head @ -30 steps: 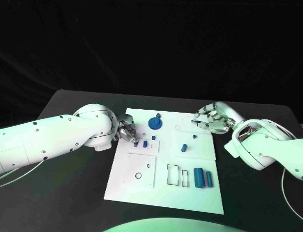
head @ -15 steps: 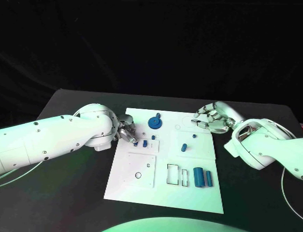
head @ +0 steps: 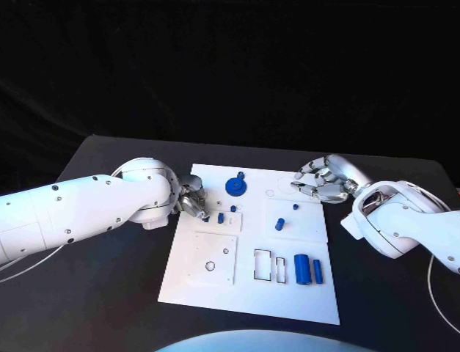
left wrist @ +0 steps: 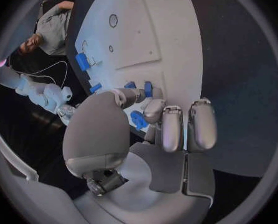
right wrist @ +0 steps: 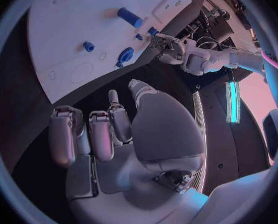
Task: Assemble the parts on the task board
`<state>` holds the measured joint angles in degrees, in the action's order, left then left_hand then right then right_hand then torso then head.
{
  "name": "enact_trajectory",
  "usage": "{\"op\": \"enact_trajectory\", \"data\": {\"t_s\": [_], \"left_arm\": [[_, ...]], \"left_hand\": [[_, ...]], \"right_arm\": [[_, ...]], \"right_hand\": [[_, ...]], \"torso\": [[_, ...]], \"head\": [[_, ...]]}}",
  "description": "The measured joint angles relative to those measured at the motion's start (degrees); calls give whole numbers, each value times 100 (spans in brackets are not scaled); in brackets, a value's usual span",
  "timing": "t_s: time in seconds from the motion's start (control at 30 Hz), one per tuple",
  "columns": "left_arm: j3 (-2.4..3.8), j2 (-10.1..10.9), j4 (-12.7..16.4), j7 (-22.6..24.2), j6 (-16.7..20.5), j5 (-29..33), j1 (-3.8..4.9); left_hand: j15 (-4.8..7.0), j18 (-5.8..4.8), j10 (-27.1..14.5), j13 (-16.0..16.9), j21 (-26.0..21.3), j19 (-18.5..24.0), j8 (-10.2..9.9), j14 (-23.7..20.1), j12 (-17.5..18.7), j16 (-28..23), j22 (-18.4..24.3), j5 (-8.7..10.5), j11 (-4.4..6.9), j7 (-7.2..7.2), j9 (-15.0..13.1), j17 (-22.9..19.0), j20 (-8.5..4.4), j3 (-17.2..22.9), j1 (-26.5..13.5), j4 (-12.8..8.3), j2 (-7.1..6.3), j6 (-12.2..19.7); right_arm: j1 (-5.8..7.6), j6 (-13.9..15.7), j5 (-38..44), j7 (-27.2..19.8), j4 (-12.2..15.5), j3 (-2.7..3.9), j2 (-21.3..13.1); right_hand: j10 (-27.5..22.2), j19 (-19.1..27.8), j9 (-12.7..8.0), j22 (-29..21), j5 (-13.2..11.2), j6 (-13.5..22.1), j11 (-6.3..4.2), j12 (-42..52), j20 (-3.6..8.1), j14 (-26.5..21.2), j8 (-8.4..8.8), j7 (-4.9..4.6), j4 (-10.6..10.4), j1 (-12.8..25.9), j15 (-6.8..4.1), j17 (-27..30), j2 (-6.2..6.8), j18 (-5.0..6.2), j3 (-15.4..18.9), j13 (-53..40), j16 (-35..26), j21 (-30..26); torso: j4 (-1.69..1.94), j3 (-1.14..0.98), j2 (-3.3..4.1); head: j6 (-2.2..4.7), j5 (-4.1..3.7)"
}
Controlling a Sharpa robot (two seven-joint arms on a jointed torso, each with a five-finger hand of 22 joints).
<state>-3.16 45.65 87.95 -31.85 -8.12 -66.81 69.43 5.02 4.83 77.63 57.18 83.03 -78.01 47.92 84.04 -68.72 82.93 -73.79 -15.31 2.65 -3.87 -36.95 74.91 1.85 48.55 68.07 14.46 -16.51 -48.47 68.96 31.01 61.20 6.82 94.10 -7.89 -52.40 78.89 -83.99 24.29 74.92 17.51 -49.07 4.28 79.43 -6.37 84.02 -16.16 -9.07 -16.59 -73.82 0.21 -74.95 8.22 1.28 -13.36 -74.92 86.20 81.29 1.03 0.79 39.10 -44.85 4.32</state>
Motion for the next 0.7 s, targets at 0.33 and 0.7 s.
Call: {"op": "enact_trajectory", "data": {"t_s": [0.33,0.7], "left_arm": [[5,0,-1,-8,-18,-7,0],[7,-2,-1,-17,-26,-5,2]], "left_hand": [[0,0,-1,-12,0,0,6,0,0,0,1,1,-1,0,0,0,0,0,0,0,0,0],[12,0,-1,-47,0,0,7,-13,5,0,-5,4,-1,3,0,0,0,16,-30,16,31,-4]], "right_arm": [[-2,0,0,-2,-1,0,0],[-3,1,0,-4,-1,0,-3]], "right_hand": [[0,0,-1,-1,24,0,0,0,0,0,0,0,16,0,0,1,0,0,16,0,0,0],[0,0,-1,-1,24,0,0,0,0,0,0,0,16,0,0,1,0,0,16,0,0,0]], "torso": [[-4,-3,3],[-8,-5,5]], "head": [[4,8],[1,-1]]}}
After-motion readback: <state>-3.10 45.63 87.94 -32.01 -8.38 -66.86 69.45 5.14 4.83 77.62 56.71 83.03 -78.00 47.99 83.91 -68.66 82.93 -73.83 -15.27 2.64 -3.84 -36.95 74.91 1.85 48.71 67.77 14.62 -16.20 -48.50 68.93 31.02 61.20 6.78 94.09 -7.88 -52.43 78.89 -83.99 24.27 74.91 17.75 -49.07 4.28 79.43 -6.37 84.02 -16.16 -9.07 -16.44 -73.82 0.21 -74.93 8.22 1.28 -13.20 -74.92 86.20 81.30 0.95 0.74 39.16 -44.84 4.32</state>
